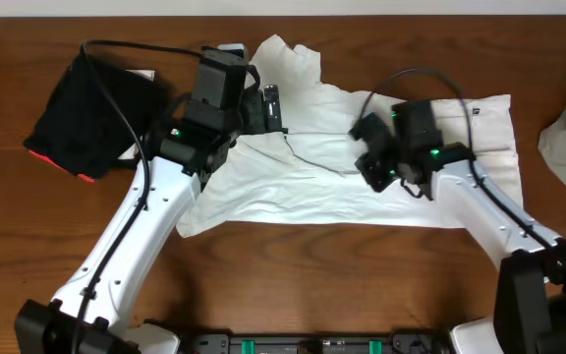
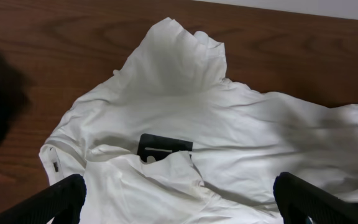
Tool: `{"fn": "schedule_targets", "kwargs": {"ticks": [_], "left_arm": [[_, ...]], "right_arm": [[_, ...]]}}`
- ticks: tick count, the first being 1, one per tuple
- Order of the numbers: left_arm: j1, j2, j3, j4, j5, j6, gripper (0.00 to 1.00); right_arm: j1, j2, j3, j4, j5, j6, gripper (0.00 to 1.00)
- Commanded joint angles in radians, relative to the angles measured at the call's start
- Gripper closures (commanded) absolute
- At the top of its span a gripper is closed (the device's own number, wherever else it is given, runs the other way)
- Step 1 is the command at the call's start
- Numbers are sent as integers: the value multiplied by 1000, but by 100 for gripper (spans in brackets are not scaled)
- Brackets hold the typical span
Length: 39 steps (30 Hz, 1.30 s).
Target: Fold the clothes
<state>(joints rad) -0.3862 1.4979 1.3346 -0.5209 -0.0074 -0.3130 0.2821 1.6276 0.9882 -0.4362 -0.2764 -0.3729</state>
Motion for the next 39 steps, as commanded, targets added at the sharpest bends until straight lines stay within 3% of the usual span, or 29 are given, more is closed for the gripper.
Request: {"fn": "schedule_targets", "kwargs": {"ticks": [1, 14, 17, 20, 31, 35, 37, 39], "left_arm": [[6, 5, -2, -2, -12, 10, 2], [6, 5, -2, -2, -12, 10, 2], [6, 5, -2, -2, -12, 9, 2], [6, 5, -2, -2, -12, 10, 2], [6, 5, -2, -2, -12, 10, 2], [6, 5, -2, -2, -12, 10, 2], [5, 5, -2, -2, -12, 10, 2], [6, 5, -2, -2, -12, 10, 2]], "right_arm": [[54, -5, 5, -3, 32, -126, 99], [206, 43, 5, 40, -27, -69, 98], [210, 97, 5, 121, -27, -69, 81], [209, 139, 5, 183, -26, -69, 74], [208, 238, 5, 288, -8, -68, 71], [207, 238, 5, 303, -6, -68, 80], [207, 238, 5, 303, 7, -69, 80], [207, 238, 5, 305, 20, -67, 59]]}}
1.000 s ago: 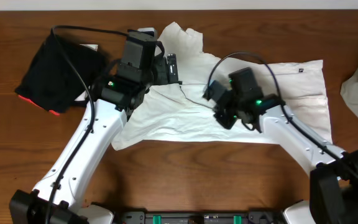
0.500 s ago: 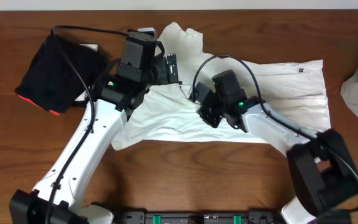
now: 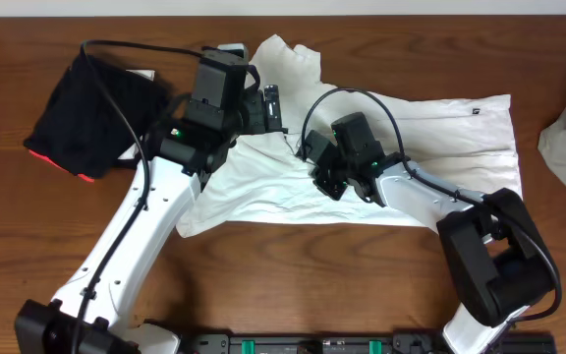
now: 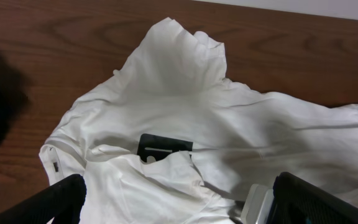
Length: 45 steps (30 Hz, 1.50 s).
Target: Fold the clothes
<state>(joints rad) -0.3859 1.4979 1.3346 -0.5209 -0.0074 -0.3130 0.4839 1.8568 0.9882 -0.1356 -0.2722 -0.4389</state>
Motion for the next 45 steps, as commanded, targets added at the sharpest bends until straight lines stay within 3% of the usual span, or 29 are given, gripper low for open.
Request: {"fn": "schedule_targets", "kwargs": {"ticks": [1, 8, 15, 20, 22, 33, 39, 43, 45], "left_arm": [[5, 5, -2, -2, -12, 10, 2], [5, 5, -2, -2, -12, 10, 2], [5, 5, -2, -2, -12, 10, 2], [5, 5, -2, -2, -12, 10, 2], [5, 5, -2, -2, -12, 10, 2], [5, 5, -2, -2, -12, 10, 2], [5, 5, -2, -2, -12, 10, 2], [5, 5, -2, -2, -12, 10, 2], [5, 5, -2, -2, -12, 10, 2]], "right_arm": [[5, 8, 5, 12, 32, 13, 57], [-4, 9, 5, 15, 62, 43, 57], [-6, 9, 5, -16, 58, 60, 77], [-6, 9, 5, -18, 55, 77, 85], [-6, 8, 5, -15, 55, 77, 98], [-19, 6, 7, 70, 59, 128, 99], [-27, 6, 7, 117, 66, 128, 89], [-27, 6, 7, 148, 122, 129, 54], [-27, -3, 12, 162, 162, 147, 50]]}}
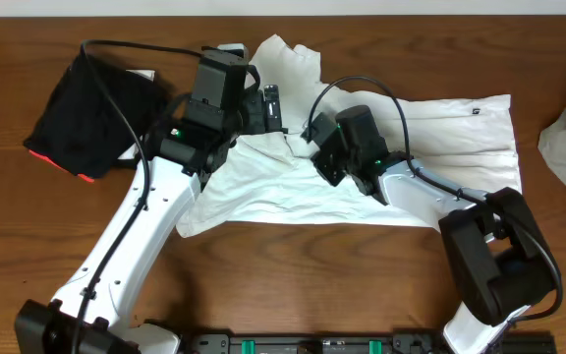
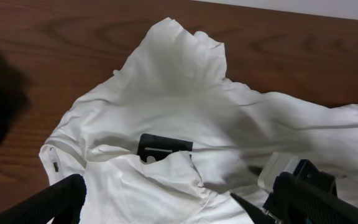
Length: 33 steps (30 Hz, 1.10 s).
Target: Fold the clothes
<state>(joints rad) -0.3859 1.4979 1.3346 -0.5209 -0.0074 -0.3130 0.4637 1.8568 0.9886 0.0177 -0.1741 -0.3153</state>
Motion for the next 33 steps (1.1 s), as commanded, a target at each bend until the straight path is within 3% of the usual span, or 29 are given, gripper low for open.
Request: {"fn": "schedule_targets", "kwargs": {"ticks": [1, 4, 12, 19, 25, 30, 33], "left_arm": [[5, 5, -2, -2, -12, 10, 2], [5, 5, -2, -2, -12, 10, 2], [5, 5, -2, -2, -12, 10, 2], [5, 5, -2, -2, -12, 10, 2], [5, 5, -2, -2, -12, 10, 2], [5, 5, -2, -2, -12, 10, 2], [5, 5, -2, -2, -12, 10, 2]], "right_arm": [[-7, -15, 19, 4, 84, 53, 47], [-9, -93, 49, -61, 96, 152, 38], [-96, -447, 109, -431, 178, 374, 32], [-336, -672, 109, -831, 230, 503, 27], [-544, -684, 109, -970, 228, 504, 27], [-615, -637, 109, -988, 226, 540, 28], [-618, -595, 109, -993, 226, 540, 16]]}}
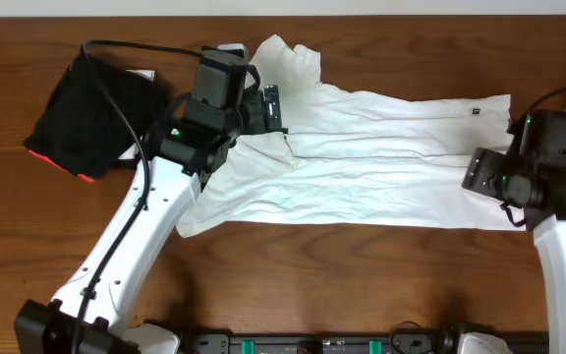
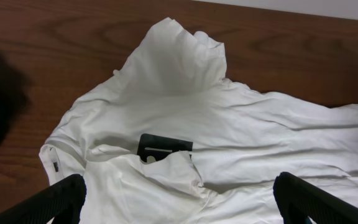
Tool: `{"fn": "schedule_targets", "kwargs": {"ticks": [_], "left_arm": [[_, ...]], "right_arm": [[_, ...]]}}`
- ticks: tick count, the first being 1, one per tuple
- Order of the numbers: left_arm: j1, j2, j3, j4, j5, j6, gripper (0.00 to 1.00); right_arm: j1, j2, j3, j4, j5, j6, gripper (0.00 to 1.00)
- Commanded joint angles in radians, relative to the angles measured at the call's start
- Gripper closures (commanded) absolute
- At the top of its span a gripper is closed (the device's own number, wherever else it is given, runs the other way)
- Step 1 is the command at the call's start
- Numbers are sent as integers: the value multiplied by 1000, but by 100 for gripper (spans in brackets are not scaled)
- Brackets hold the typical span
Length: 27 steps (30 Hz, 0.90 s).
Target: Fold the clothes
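Observation:
A white garment (image 1: 381,157) lies spread across the table, its collar end at the far left and its hem at the right. In the left wrist view the collar (image 2: 176,59) and a black label (image 2: 165,148) show. My left gripper (image 2: 182,208) hovers open just above the collar area (image 1: 266,108), its fingers (image 2: 61,199) wide apart with nothing between them. My right gripper (image 1: 481,172) is at the garment's right edge. Whether it is open or shut does not show.
A black garment with a red trim (image 1: 82,113) lies folded at the far left. A pale grey cloth lies crumpled at the right table edge. Bare wooden table (image 1: 312,275) runs along the front.
My right gripper was in the middle of the white garment beside the collar; now it is at the garment's right edge. The cloth lies flatter and smoother. The left arm has not moved.
My right gripper was first over the right-middle of the white garment. It was then further left in the middle, then close to the collar beside my left gripper. Now it is back at the right hem, and the garment lies smoother. My left gripper stayed open throughout.

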<state>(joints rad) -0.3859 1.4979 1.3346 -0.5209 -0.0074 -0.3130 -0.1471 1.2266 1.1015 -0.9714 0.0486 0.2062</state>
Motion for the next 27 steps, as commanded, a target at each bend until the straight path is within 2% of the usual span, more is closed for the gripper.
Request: {"fn": "schedule_targets", "kwargs": {"ticks": [1, 6, 27], "left_arm": [[5, 5, -2, -2, -12, 10, 2], [5, 5, -2, -2, -12, 10, 2], [5, 5, -2, -2, -12, 10, 2]], "right_arm": [[-7, 50, -4, -2, 3, 18, 12], [-7, 105, -4, 2, 3, 18, 1], [-7, 129, -4, 2, 4, 18, 1]]}}
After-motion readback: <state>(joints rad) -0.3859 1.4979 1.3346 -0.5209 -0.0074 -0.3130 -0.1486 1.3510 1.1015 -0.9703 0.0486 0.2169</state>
